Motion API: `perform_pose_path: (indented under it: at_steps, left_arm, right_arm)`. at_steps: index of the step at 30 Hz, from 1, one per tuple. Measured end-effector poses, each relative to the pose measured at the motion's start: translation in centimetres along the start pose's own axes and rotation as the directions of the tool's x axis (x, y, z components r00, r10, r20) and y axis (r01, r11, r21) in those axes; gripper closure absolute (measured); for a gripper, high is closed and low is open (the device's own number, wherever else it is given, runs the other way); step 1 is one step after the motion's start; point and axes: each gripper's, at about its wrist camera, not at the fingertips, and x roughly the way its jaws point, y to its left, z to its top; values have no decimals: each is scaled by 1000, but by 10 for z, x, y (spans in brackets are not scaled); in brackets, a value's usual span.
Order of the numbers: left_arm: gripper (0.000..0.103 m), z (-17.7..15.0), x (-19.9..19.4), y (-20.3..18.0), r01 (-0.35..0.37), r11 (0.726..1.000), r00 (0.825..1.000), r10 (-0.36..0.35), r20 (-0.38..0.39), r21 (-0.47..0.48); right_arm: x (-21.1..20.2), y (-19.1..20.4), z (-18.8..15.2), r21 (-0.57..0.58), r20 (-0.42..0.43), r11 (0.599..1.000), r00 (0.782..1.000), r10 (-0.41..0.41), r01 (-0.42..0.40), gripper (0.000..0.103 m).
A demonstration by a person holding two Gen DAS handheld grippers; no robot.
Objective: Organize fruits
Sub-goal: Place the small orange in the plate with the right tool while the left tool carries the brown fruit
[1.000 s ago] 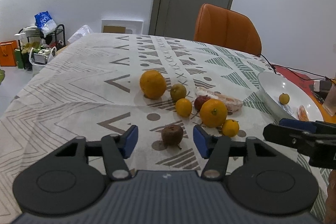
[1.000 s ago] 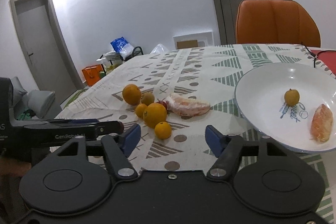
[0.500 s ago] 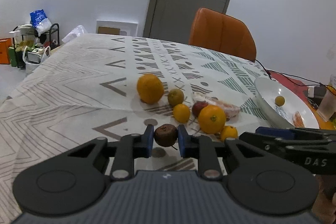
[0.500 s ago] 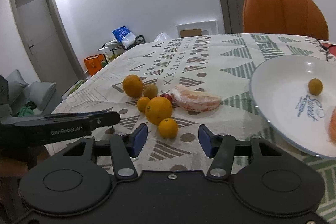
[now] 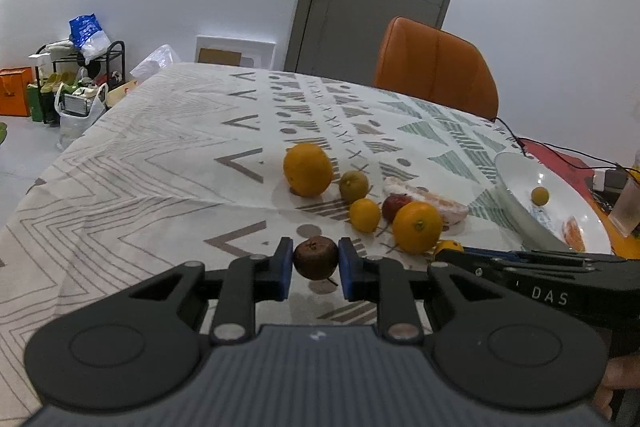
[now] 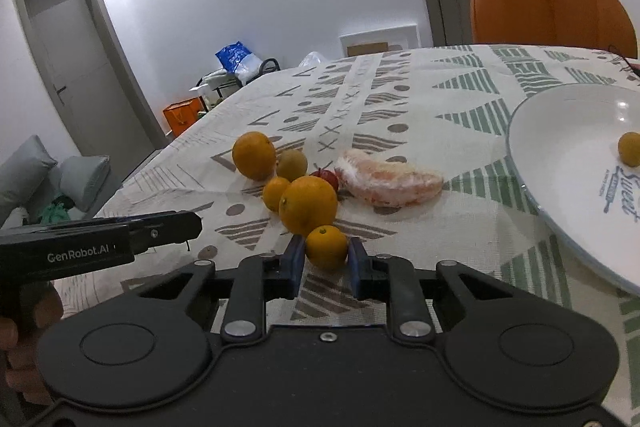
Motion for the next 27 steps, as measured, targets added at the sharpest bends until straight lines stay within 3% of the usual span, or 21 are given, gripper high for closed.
perform_pose_path:
  at_steps: [12,27]
  left_arm:
    - [81,3,3,-33,62,997,998,-62,-4,53]
    - [81,7,9,-78,111,987,994,-111,-6,117]
  right_arm:
    - [-53,-24,-1,49,111,996,990,-84,79,82]
    - [-98,-70,-1,139,209,977,960,-189,162,82]
